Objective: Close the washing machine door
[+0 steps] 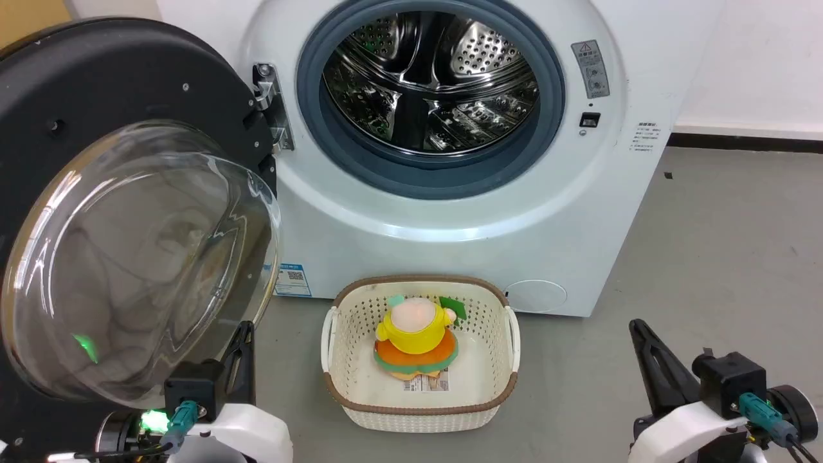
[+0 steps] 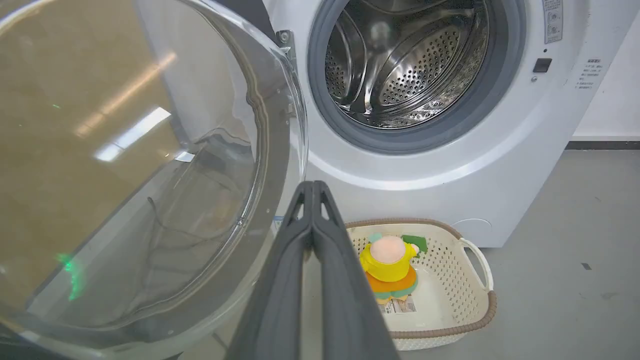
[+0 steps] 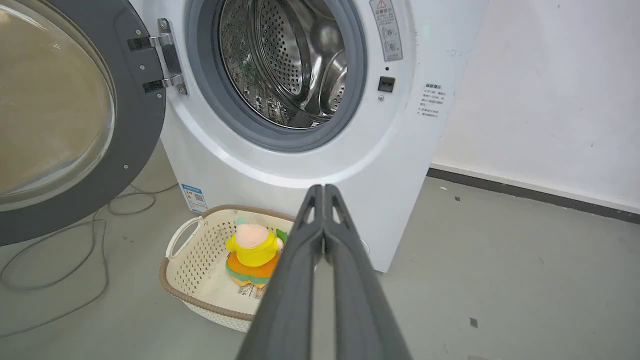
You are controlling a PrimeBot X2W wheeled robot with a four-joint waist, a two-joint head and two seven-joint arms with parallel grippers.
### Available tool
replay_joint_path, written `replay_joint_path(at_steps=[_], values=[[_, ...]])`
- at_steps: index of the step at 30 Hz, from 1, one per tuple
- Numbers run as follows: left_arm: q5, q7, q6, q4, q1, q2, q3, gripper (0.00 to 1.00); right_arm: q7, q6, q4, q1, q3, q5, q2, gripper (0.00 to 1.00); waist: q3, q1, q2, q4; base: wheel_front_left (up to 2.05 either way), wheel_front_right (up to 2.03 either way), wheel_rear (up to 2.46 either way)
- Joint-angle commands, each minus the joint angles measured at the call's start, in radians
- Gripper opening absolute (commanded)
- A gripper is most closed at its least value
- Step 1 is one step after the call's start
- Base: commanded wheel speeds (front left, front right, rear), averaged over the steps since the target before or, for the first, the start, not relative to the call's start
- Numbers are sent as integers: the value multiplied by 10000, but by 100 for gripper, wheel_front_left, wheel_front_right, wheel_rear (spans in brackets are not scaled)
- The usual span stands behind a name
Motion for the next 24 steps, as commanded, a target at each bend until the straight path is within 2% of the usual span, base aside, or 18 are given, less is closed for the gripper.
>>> replay_joint_path(at_steps=[1,13,14,24], values=[[30,3,-43,-39,-146,-11,9,0,5,8,-39,-138,-14,-78,49,0,0,0,0,0,0,0,0],[30,3,-43,-39,-146,-11,9,0,5,8,-39,-138,-14,-78,49,0,0,0,0,0,0,0,0],[0,-1,0,0,0,0,0,100,-1,0,0,0,0,1,0,100,0,0,0,0,0,0,0],[-40,-130,32,22,16,-1,-64,100,-130,0,58,25,8,132,-8,100,6,0,0,3,0,0,0]])
